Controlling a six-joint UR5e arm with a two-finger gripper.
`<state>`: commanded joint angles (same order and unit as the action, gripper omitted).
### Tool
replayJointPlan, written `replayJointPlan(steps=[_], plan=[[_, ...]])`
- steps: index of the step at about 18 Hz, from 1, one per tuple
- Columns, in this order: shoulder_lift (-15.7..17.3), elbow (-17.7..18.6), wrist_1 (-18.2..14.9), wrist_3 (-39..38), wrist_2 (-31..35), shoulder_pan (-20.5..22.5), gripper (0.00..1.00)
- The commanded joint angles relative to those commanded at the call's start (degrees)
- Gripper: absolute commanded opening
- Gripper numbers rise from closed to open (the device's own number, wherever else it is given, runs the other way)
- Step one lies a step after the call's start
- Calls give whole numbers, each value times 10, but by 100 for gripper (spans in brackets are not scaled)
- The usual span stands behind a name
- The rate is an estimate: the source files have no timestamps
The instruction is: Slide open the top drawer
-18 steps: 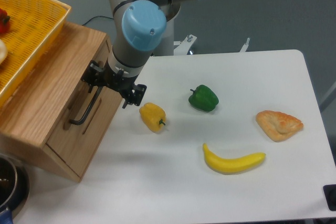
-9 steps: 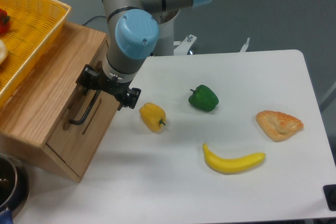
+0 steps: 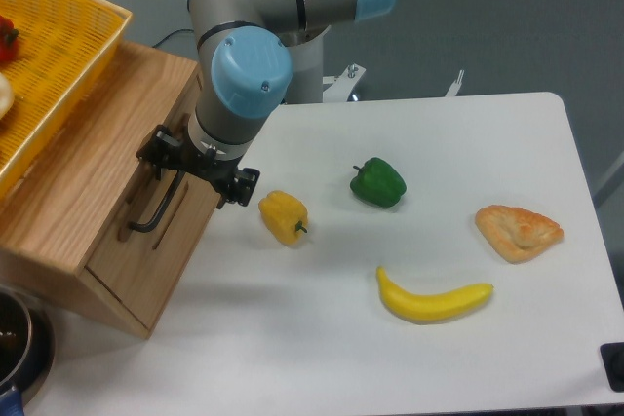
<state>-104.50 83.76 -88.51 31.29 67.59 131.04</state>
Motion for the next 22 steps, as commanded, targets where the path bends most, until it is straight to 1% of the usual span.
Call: replayJointPlan(steps=[8, 22], plan=[[2, -4, 0, 1, 0, 10, 100], [-4, -3, 3, 0, 1, 10, 100]])
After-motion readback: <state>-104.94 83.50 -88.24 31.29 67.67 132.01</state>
